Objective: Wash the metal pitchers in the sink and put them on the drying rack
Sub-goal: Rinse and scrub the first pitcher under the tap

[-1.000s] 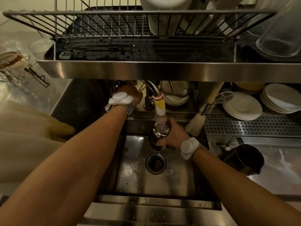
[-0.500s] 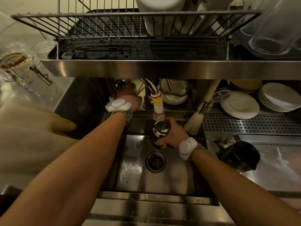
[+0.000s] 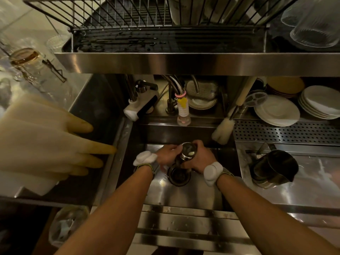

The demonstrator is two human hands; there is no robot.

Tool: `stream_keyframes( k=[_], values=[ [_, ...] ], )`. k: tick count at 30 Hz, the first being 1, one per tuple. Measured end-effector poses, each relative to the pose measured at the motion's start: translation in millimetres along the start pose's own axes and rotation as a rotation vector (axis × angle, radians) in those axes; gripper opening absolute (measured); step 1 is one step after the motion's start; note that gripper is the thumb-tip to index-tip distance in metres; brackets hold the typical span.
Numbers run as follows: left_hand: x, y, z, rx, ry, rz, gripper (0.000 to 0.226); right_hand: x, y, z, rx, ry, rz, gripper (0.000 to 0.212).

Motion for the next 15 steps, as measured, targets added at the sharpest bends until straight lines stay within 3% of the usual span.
stream_keyframes(
  k=[3, 5, 8, 11, 15],
  values=[
    [12.2, -5.0, -1.2, 0.06, -0.082, 0.236, 0.054, -11.6, 7.4, -1.0, 0.03, 0.076, -0.033, 0.104],
    [18.1, -4.6, -3.2, 0.114, -0.099, 0.238, 0.053, -16.1, 8.6, -2.0, 0.012, 0.118, 0.006, 0.098],
    [11.0, -12.4, -1.4, 0.023, 0.006, 0.294, 0.059, -11.0, -0.9, -0.9, -0.057, 0.118, 0.114, 0.09],
    [3.6, -15.9, -1.4, -0.019, 0.029, 0.348, 0.059, -5.0, -6.3, -0.8, -0.084, 0.13, 0.143, 0.098],
    [25.6, -4.8, -2.6, 0.065, -0.171, 0.5, 0.043, -20.1, 15.8, -7.0, 0.023, 0.189, 0.153, 0.096]
  ],
)
Point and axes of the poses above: each hand's wrist, its own z-axis away from the middle knuckle, its own y-axis out of the back of the hand, x = y × z, the point moved 1 cm from there along -z, towards the middle knuckle, and after that the axes turned 13 degrees about -x, right-handed, at the moved point
